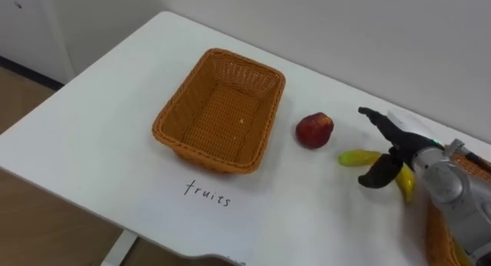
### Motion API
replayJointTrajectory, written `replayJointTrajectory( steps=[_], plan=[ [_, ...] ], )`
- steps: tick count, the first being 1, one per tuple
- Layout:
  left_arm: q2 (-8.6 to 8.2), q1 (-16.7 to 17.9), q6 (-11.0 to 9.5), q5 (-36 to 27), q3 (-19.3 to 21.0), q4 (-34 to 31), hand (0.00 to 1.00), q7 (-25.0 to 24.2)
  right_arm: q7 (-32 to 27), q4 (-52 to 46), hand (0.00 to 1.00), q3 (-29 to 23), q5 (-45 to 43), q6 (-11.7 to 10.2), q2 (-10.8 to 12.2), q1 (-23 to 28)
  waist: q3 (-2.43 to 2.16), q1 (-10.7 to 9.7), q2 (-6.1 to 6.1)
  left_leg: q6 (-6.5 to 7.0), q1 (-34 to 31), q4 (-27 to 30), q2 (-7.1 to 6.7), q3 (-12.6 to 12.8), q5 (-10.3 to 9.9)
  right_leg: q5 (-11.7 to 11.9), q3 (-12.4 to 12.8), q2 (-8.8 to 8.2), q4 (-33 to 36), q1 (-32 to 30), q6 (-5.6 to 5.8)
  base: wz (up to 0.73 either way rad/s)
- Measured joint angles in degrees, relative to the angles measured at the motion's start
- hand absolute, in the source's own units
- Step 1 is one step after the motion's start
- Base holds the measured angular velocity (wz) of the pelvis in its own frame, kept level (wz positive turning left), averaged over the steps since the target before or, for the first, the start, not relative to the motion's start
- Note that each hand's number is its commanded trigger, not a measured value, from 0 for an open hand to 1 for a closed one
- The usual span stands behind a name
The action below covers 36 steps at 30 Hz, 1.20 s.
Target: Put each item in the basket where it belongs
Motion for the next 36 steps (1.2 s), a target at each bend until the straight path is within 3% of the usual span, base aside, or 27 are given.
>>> replayJointTrajectory(
  steps=[5,10,36],
  plan=[
    [-0.02,0.0,1.2,0.0,0.0,0.0,0.0,-0.4,0.0,4.8,0.0,0.0,-0.9,1.3,0.0,-0.3,-0.38,0.1,0.82,0.02,-0.1,0.1,-0.05,-0.3,0.0,0.0,-1.3,-0.16,0.0,0.1,0.01,0.03],
    [-0.01,0.2,1.6,0.0,0.2,-0.1,0.0,-0.4,0.0,5.7,0.0,0.0,-1.6,1.3,0.0,-0.7,-0.31,-0.1,1.31,-0.09,-0.1,0.0,0.01,-0.2,0.1,0.0,-1.4,-0.08,0.0,0.1,0.01,0.0],
    [-0.16,0.1,2.7,0.0,0.1,0.0,0.0,-2.7,0.0,10.2,0.0,0.0,-1.7,2.5,0.4,-2.1,-0.34,0.9,0.88,-0.11,-0.2,0.3,-0.08,-1.0,0.2,0.0,-2.9,-0.13,0.0,0.7,0.02,0.02]
  ],
)
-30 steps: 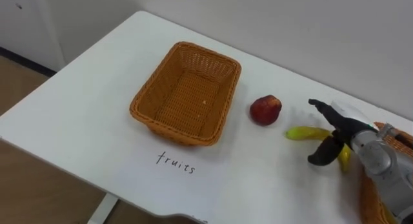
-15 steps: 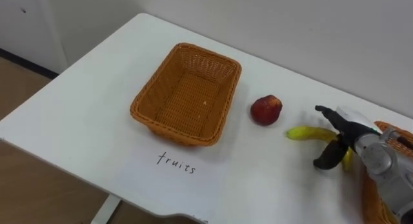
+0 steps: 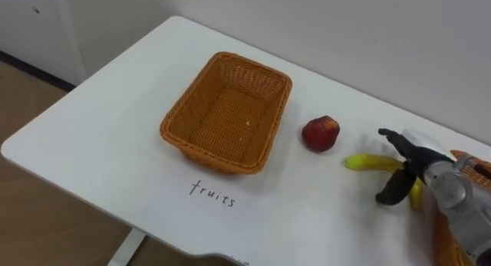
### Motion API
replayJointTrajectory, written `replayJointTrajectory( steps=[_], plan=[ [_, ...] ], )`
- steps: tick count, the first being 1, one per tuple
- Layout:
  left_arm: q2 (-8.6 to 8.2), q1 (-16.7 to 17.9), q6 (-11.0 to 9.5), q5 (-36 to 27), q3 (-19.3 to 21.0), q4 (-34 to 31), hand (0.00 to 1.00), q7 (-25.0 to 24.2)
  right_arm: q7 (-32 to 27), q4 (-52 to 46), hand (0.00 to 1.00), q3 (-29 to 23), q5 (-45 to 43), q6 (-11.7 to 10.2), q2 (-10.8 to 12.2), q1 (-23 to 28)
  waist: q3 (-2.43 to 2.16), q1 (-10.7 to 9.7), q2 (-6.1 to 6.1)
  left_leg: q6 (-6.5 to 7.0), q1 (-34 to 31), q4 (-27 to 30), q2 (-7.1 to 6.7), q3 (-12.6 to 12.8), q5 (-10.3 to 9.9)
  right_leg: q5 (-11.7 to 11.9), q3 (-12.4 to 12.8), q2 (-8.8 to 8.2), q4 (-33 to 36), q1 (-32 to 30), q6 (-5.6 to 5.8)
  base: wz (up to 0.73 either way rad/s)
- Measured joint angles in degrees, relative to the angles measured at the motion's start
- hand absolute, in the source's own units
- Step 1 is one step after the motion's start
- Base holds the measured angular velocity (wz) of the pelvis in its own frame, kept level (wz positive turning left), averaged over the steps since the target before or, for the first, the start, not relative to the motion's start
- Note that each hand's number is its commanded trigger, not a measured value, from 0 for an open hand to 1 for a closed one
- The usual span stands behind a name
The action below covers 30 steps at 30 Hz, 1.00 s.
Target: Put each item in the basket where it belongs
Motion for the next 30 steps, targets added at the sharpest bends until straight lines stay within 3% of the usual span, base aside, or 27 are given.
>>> replayJointTrajectory(
  steps=[9,14,17,18,19,20,25,30],
  plan=[
    [0.05,-0.7,-0.2,0.0,-0.5,0.0,0.0,1.1,0.7,3.7,0.0,2.9,-0.1,0.6,0.0,-3.4,0.24,1.6,-0.56,-0.16,-1.1,0.9,-0.04,-0.7,0.1,0.0,-0.6,0.03,0.0,-0.6,-0.01,0.03],
    [0.35,-1.5,-0.3,-0.1,-1.2,0.0,0.0,1.4,3.0,6.4,0.0,4.7,-0.1,0.8,0.0,-5.4,0.6,2.2,-1.54,-0.17,-2.3,1.9,-0.19,-2.0,0.1,0.0,-2.0,0.0,0.0,-0.9,-0.02,0.14],
    [0.36,-1.7,-0.3,-0.1,-1.2,0.1,0.0,1.1,4.8,8.0,0.0,5.0,-0.1,1.2,0.0,-6.3,0.51,2.7,-1.73,-0.18,-2.3,1.9,-0.22,-2.1,0.1,0.1,-2.2,-0.02,0.0,-0.8,-0.01,0.04],
    [0.49,-1.8,-0.3,-0.1,-1.2,0.1,0.0,0.8,5.3,8.1,0.5,5.2,0.0,1.3,0.0,-6.3,0.42,3.3,-1.85,-0.19,-2.3,1.9,-0.21,-2.1,0.1,0.1,-2.3,-0.01,0.0,-0.8,-0.01,0.0],
    [0.58,-1.9,-0.3,-0.1,-1.2,0.1,0.0,0.6,5.6,8.1,0.67,5.6,0.0,1.3,-0.1,-6.3,0.38,3.4,-1.92,-0.19,-2.3,1.9,-0.19,-2.1,0.1,0.1,-2.3,-0.01,0.0,-0.7,-0.01,0.0],
    [0.68,-2.2,-0.3,-0.1,-1.2,0.3,0.0,0.3,6.3,8.2,1.0,6.3,0.0,1.4,-0.2,-6.3,0.26,3.5,-2.09,-0.19,-2.2,1.9,-0.17,-2.1,0.1,0.1,-2.3,0.0,0.0,-0.7,-0.01,0.0],
    [0.75,-2.9,-0.3,-0.2,-1.3,1.2,0.0,-0.2,8.9,8.5,1.0,7.7,-0.2,2.6,-0.3,-6.6,0.23,3.9,-2.36,-0.19,-1.9,1.9,-0.23,-2.2,0.1,0.1,-2.3,0.0,0.0,-0.3,-0.01,0.01],
    [0.84,-3.1,-0.4,-0.1,-2.5,1.2,0.0,-0.3,7.0,8.4,1.0,7.7,-0.1,3.4,-0.4,-7.0,0.26,4.4,-2.41,-0.2,-1.9,1.9,-0.24,-2.2,0.1,0.1,-2.0,0.08,0.0,-0.3,-0.01,0.0]
  ],
)
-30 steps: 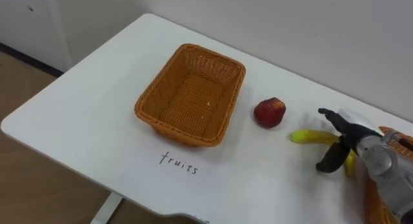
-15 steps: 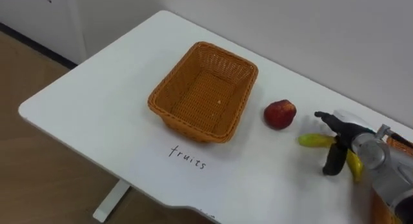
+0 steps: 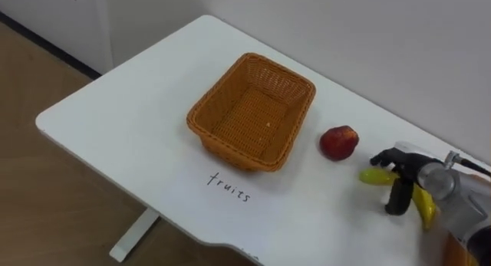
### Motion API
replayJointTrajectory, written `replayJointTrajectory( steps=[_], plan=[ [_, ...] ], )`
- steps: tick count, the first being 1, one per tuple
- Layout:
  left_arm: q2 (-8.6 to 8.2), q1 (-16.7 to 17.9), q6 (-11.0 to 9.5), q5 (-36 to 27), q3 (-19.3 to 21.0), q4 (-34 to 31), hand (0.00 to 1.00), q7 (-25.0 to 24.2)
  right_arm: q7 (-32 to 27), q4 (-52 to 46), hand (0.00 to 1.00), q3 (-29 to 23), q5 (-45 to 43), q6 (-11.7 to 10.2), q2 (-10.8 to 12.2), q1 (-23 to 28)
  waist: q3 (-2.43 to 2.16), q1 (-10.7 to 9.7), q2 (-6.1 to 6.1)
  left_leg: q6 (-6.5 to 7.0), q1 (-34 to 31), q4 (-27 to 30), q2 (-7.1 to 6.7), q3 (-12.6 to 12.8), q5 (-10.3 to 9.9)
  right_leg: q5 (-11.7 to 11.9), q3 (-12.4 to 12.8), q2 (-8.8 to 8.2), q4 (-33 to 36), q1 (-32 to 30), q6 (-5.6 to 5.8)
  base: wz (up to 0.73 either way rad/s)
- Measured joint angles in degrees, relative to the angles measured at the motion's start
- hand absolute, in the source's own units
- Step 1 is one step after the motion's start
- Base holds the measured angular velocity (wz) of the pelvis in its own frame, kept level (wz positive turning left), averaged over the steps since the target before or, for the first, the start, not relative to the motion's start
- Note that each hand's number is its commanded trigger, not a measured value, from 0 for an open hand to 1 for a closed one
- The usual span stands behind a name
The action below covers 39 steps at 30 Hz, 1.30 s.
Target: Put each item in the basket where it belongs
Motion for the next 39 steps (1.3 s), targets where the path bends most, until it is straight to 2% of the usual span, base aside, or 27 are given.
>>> replayJointTrajectory(
  steps=[3,11,28,31,33,39],
  plan=[
    [0.09,-0.1,0.0,0.0,0.0,0.0,0.0,-0.4,0.0,0.2,1.0,0.2,-0.1,0.3,-0.4,-0.2,0.08,0.6,-0.15,-0.02,0.0,-0.1,-0.01,-0.2,0.0,0.0,0.3,0.06,0.0,0.0,0.0,0.03],
    [0.58,-0.2,0.0,0.0,0.0,0.1,0.0,-0.5,1.0,0.1,1.0,1.2,-0.1,0.3,-0.9,-0.2,0.34,0.7,-0.64,-0.01,-0.1,-0.3,-0.24,-1.0,0.0,0.0,0.3,0.03,-0.1,0.0,0.0,0.04],
    [0.76,-0.7,0.0,0.0,0.0,0.0,0.0,-0.5,1.2,-0.1,1.0,1.1,0.1,0.0,-0.9,-0.3,0.34,0.6,-0.6,0.02,0.1,-0.5,-0.25,-0.8,0.0,0.0,0.5,-0.03,-0.1,-0.1,0.01,0.0],
    [0.81,-0.8,0.0,0.0,0.1,-0.2,0.0,-0.4,1.9,-0.8,1.0,1.1,-0.1,0.0,-0.9,-0.3,0.23,0.3,-0.74,0.0,0.1,-0.7,-0.26,-0.8,0.1,0.0,0.5,-0.04,-0.1,0.0,0.01,0.0],
    [1.19,-0.8,0.0,0.0,0.3,-0.2,0.0,-0.4,3.0,-2.6,1.0,1.0,-0.3,-0.1,-0.9,-0.2,-0.11,-0.6,-1.2,-0.05,0.1,-1.0,-0.25,-0.9,0.3,0.0,0.4,-0.03,-0.1,-0.3,0.01,0.0],
    [1.4,-0.8,-1.4,0.1,0.9,0.1,0.0,-0.8,5.9,-7.3,1.0,-1.5,0.1,-2.4,-0.9,1.3,-0.05,-2.5,-1.11,-0.07,0.2,-1.0,-0.18,-0.6,0.3,0.0,1.0,-0.01,-0.2,-0.5,0.0,-0.03]
  ],
)
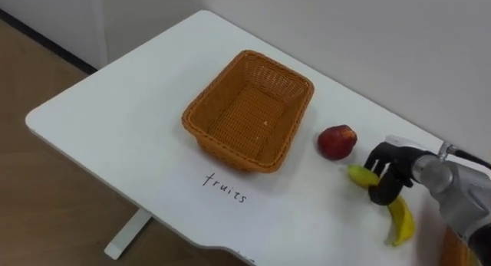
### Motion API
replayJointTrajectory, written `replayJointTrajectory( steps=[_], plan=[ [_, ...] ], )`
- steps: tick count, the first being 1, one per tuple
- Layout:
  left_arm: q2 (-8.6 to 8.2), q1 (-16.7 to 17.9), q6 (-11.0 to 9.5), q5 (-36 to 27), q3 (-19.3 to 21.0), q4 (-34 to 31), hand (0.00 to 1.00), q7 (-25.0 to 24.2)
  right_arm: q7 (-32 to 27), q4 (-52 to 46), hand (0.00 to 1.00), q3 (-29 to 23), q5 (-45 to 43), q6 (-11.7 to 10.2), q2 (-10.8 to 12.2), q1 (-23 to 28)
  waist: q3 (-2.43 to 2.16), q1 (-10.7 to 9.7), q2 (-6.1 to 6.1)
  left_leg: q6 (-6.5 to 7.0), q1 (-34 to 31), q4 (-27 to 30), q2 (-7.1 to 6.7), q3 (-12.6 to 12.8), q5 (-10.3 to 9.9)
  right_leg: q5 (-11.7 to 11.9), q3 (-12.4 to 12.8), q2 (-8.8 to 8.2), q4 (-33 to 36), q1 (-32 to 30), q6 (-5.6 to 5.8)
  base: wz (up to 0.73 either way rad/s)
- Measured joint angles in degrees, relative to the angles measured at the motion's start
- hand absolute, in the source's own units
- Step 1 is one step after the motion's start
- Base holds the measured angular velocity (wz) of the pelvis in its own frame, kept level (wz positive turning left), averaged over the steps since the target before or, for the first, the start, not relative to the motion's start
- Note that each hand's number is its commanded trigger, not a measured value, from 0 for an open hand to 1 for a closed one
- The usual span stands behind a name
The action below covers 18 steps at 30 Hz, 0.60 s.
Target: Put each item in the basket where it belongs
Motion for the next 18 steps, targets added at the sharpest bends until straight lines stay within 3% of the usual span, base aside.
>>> replayJointTrajectory(
  steps=[4,7,13,18],
  plan=[
    [0.0,-0.3,-0.6,0.0,0.4,1.1,0.0,-0.4,2.3,-3.5,1.0,-2.1,0.3,-1.1,0.0,0.8,0.29,-1.4,0.4,0.01,0.0,-0.1,0.13,0.8,0.0,0.0,1.2,0.06,0.1,-0.1,0.0,-0.11],
    [0.0,-0.3,-0.7,0.0,0.6,1.1,0.0,-0.4,2.7,-7.6,1.0,-2.6,0.3,-1.3,-0.4,0.9,0.23,-2.1,0.87,0.0,-0.2,-0.1,0.21,1.3,0.0,0.0,2.5,0.19,0.1,-0.5,-0.01,-0.12],
    [-0.14,0.1,-1.4,0.0,1.6,0.9,0.0,0.5,2.8,-16.1,1.0,-4.5,0.2,-2.4,-1.1,2.4,-0.75,-3.4,2.05,-0.01,1.0,-0.5,0.44,2.3,0.0,0.0,2.9,0.2,0.1,-0.4,-0.01,-0.08],
    [-0.44,1.3,-1.9,0.0,2.7,0.2,0.0,1.2,2.6,-20.9,1.0,-6.8,0.0,-2.8,-1.5,3.1,-1.02,-4.2,1.8,-0.01,2.0,-1.2,0.49,2.8,0.1,0.0,3.5,0.13,0.2,0.1,-0.01,-0.05]
  ],
)
